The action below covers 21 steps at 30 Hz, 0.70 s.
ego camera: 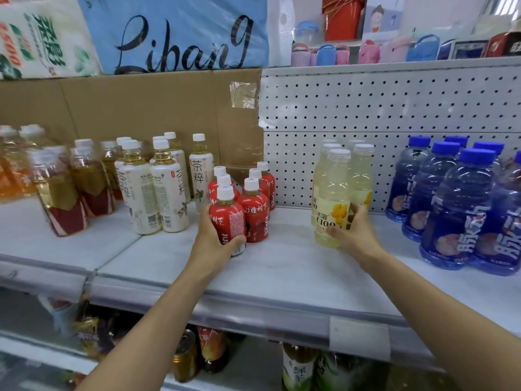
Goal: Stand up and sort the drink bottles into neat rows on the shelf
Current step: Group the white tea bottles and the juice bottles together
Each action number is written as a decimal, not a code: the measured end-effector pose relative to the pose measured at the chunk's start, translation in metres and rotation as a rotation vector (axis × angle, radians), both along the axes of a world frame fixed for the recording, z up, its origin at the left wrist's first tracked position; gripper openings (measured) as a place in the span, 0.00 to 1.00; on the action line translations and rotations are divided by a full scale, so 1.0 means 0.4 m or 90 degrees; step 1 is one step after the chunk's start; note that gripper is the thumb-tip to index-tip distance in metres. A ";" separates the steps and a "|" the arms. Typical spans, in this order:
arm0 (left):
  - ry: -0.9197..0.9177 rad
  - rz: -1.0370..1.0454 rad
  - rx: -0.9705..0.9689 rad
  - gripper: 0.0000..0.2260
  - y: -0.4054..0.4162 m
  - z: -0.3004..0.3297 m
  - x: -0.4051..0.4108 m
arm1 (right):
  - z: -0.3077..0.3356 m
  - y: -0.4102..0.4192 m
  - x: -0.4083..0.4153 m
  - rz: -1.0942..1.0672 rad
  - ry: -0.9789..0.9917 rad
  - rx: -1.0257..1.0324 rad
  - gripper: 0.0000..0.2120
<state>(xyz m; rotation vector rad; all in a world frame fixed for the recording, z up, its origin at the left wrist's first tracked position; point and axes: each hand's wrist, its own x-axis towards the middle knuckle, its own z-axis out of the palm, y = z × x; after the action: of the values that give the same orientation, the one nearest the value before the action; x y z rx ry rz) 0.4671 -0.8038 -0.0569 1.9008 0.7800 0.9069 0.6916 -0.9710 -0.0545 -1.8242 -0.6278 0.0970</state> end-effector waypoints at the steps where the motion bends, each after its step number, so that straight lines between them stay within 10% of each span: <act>1: 0.003 0.000 -0.001 0.43 0.003 0.001 0.000 | 0.007 -0.002 -0.021 -0.065 -0.032 0.006 0.32; 11: 0.249 -0.281 -0.041 0.31 0.114 0.059 -0.061 | 0.128 0.178 -0.186 0.175 -0.221 0.027 0.12; 16: 0.045 -0.114 0.028 0.21 0.240 0.109 -0.035 | 0.198 0.347 -0.162 0.175 -0.189 -0.009 0.20; 21: 0.005 -0.149 0.024 0.35 0.339 0.128 0.082 | 0.249 0.453 -0.120 0.218 -0.100 -0.132 0.15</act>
<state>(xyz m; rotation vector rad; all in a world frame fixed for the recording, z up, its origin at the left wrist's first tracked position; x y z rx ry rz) 0.5001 -0.6682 -0.0059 1.9808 0.5337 0.7745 0.6436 -0.7896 0.0453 -1.9189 -1.0718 0.2579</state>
